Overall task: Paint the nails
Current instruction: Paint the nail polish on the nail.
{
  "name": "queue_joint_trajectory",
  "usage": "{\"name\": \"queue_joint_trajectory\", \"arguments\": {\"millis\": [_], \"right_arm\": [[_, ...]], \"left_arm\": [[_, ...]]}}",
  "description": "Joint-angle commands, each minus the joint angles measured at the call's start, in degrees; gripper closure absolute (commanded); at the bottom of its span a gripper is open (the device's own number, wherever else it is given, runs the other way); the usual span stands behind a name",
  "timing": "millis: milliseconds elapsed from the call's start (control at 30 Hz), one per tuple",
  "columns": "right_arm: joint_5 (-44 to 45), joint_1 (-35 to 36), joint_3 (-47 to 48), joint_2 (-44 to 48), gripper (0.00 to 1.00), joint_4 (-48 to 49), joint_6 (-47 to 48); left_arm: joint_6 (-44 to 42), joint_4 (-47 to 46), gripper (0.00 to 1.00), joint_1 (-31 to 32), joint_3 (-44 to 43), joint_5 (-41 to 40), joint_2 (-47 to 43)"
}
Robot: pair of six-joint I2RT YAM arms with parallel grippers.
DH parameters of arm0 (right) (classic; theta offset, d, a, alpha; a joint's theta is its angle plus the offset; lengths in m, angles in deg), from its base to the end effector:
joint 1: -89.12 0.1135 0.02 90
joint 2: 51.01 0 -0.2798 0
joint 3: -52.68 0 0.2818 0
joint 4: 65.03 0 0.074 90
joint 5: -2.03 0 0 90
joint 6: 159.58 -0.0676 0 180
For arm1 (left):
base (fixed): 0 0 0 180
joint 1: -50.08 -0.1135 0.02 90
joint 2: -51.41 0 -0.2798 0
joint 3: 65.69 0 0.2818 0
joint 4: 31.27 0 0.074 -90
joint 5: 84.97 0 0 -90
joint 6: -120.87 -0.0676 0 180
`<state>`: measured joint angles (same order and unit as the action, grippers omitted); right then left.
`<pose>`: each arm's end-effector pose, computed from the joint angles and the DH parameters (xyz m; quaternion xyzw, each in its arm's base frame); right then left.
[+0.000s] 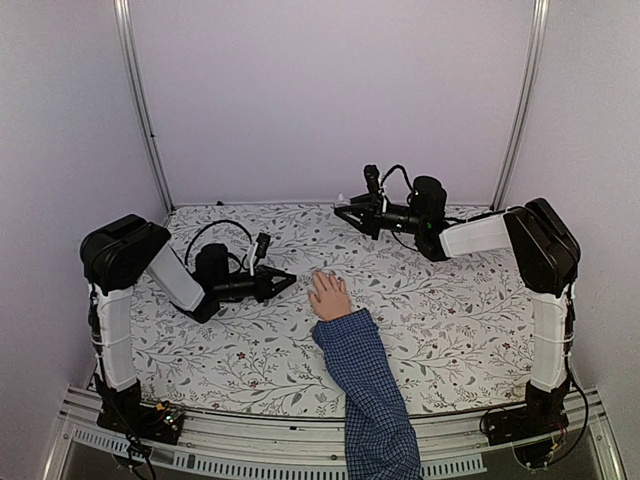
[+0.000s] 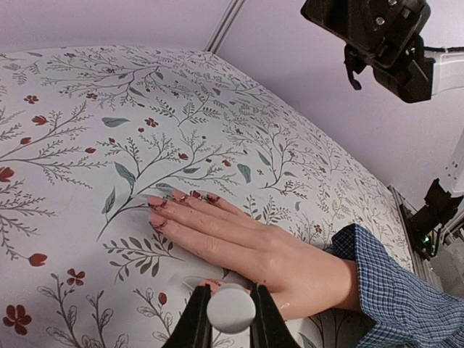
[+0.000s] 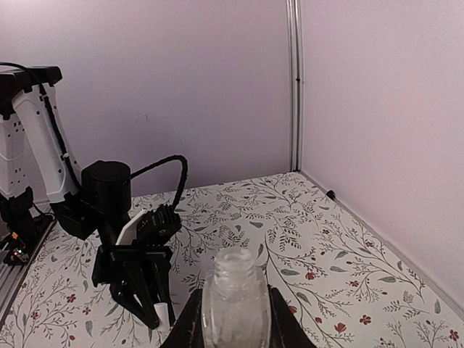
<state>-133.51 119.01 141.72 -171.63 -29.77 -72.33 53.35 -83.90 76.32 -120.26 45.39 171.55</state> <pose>0.4300 0.3028 0.2145 -0.4224 0.5469 0.4431 0.5711 0.3389 -0.2158 0.0708 0.2389 0.7268 -0.4870 0.4213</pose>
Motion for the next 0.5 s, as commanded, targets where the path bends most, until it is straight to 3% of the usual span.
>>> {"name": "queue_joint_trajectory", "arguments": {"millis": [0, 467], "right_arm": [[0.80, -0.01, -0.09, -0.58, 1.00, 0.27, 0.80], [0.66, 0.00, -0.20, -0.55, 1.00, -0.09, 1.50]], "left_arm": [[-2.73, 2.75, 1.00, 0.94, -1.50, -0.33, -0.25], [-3.32, 3.58, 1.00, 1.45, -2.91, 0.40, 0.67]]}}
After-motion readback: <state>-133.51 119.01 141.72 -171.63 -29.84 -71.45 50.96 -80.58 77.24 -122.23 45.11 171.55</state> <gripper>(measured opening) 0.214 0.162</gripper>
